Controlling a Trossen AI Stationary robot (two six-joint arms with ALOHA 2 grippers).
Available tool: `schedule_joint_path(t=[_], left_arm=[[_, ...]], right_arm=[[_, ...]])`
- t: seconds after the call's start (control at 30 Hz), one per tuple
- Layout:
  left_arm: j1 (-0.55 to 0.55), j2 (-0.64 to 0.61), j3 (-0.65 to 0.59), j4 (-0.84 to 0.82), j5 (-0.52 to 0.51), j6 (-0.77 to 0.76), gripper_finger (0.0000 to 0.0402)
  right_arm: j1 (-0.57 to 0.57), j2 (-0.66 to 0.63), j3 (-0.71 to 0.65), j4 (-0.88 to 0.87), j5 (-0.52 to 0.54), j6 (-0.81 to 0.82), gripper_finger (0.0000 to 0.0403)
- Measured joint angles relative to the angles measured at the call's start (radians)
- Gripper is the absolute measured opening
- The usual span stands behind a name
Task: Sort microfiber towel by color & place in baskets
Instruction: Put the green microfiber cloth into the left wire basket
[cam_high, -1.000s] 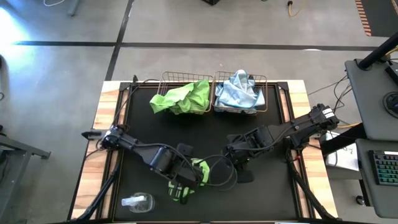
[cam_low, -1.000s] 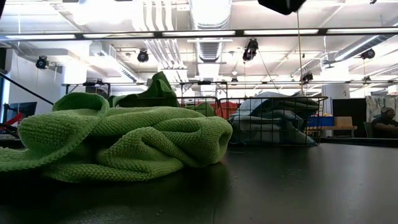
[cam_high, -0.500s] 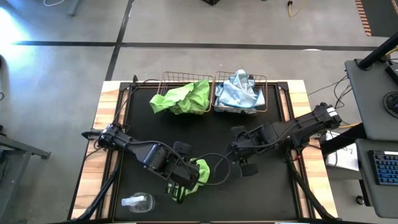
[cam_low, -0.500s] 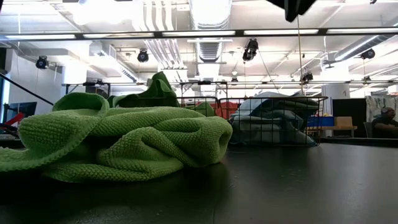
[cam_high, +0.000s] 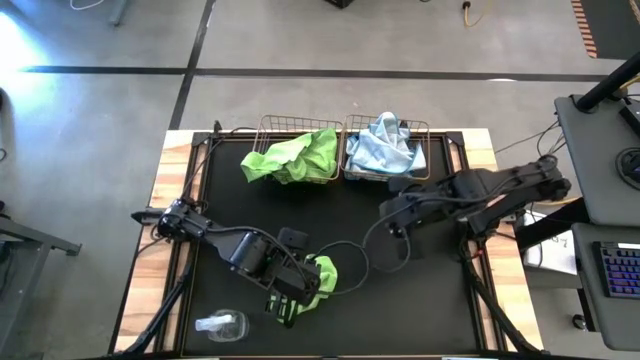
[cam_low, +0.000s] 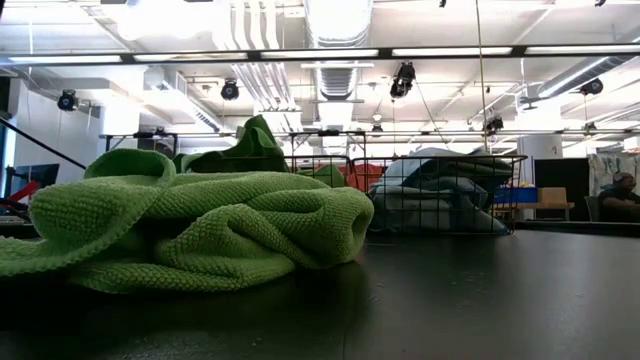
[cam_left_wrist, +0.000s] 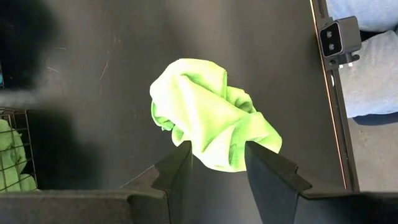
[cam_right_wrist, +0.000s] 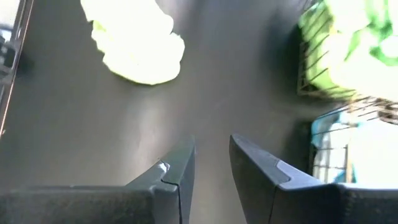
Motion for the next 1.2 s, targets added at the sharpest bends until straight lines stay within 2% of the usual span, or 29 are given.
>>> schedule_joint_path(t=[0.4,0.6,0.93,1.2], left_arm=[[0.0,0.0,0.0,0.0,-0.001,0.004,0.0132],[0.0,0.001,-0.025,0.0,-0.056,0.008,0.0132],[0.0,0.001,-0.239,0.018,-0.072,0.014,0.0132],[0.0,-0.008,-0.446,0.17,-0.075,0.046,0.0132]], right_arm=[[-0.004,-0.068,0.0,0.117,0.002,-0.035,0.0095],[-0.004,-0.048,-0.023,0.115,-0.005,-0.045,0.0095],[-0.004,-0.038,-0.04,0.115,-0.004,-0.045,0.0095],[-0.004,-0.04,-0.04,0.115,-0.004,-0.043,0.0095]])
